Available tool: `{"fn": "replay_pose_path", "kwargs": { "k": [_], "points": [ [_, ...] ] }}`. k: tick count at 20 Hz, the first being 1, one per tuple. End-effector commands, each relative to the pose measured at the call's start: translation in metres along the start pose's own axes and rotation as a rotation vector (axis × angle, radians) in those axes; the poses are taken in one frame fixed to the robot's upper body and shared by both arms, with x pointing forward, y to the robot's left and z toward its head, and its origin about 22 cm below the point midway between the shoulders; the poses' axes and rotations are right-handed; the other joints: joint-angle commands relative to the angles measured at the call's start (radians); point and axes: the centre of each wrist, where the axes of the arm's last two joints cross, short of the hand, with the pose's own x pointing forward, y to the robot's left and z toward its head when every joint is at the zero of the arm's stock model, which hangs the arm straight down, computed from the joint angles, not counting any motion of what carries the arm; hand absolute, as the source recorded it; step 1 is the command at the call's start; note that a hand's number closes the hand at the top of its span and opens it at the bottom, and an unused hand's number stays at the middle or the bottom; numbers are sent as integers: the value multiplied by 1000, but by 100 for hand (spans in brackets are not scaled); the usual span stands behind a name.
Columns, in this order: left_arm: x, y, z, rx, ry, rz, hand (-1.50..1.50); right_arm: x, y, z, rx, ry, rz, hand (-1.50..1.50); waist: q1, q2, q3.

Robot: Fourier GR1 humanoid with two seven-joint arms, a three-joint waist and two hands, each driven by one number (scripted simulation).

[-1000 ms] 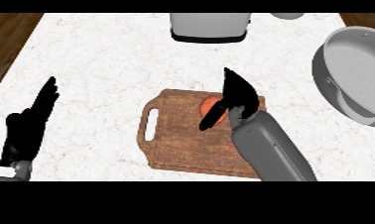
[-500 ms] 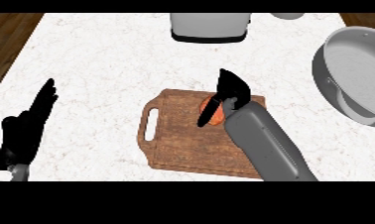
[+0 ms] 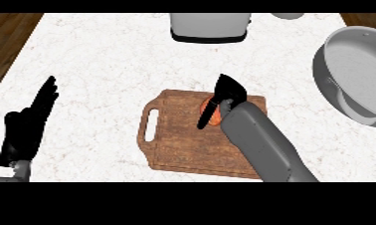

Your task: Pick the squash from the cutting board and place it in the pot

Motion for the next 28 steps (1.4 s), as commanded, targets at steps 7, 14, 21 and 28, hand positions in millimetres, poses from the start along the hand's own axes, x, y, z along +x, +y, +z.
{"fn": "replay_pose_path", "kwargs": {
  "k": [7,14,21,28],
  "points": [
    [-9,4,0,8,-11,1,0,-6,5,-27,51,115,12,-150,-3,0,0],
    [4,11,5,11,-18,1,0,-2,18,-22,0,39,50,150,0,0,0],
    [6,8,6,15,4,7,0,-52,-15,-37,-57,-140,138,150,-12,-3,1],
    [-2,1,1,15,10,10,0,-105,-72,-47,-188,-299,208,150,-15,-2,0]
  ]
}}
